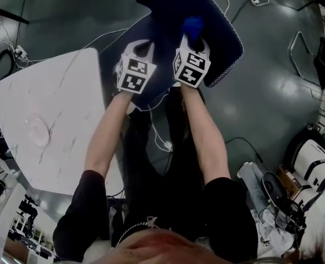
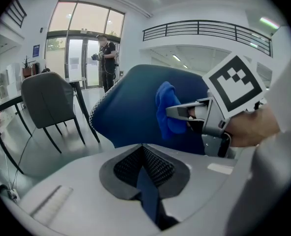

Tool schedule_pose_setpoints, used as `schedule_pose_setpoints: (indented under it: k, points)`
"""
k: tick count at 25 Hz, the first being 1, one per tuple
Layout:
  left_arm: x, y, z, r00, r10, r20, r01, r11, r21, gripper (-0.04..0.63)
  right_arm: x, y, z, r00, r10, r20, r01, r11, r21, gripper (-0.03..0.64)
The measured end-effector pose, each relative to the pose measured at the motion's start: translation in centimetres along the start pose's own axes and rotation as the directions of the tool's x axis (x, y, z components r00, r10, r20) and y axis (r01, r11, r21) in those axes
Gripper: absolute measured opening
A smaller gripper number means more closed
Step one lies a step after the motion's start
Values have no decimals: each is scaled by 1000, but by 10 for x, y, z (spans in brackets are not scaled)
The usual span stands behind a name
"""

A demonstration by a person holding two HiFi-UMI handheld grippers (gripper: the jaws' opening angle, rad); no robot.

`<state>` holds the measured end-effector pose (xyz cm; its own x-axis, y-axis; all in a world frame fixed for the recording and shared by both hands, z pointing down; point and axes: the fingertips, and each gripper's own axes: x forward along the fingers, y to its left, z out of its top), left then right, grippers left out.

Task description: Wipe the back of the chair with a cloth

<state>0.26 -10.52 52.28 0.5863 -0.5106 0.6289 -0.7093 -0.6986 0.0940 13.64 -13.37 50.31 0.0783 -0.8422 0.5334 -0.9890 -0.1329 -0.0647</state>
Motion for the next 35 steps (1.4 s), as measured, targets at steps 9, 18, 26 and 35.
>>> schedule_pose_setpoints:
  k: [9, 18, 26, 35]
  points:
    - [11, -26, -12, 999, -43, -8, 43, 999, 7, 9, -38, -41, -22, 997, -77, 0, 77, 997, 10, 115]
    - [7, -15, -13, 999, -32, -9, 32, 999, 9, 9, -85, -78, -38, 976, -218, 30, 212, 968, 133, 114]
    - [5, -11, -23, 1000, -20, -24, 19, 999, -29, 9, -77, -15, -8, 989, -48, 139, 51, 999, -18, 114]
    - [-3, 4, -34, 1000, 20, -8, -21, 995, -100, 9, 19, 84, 34, 961, 256, 107, -252, 967, -49, 114]
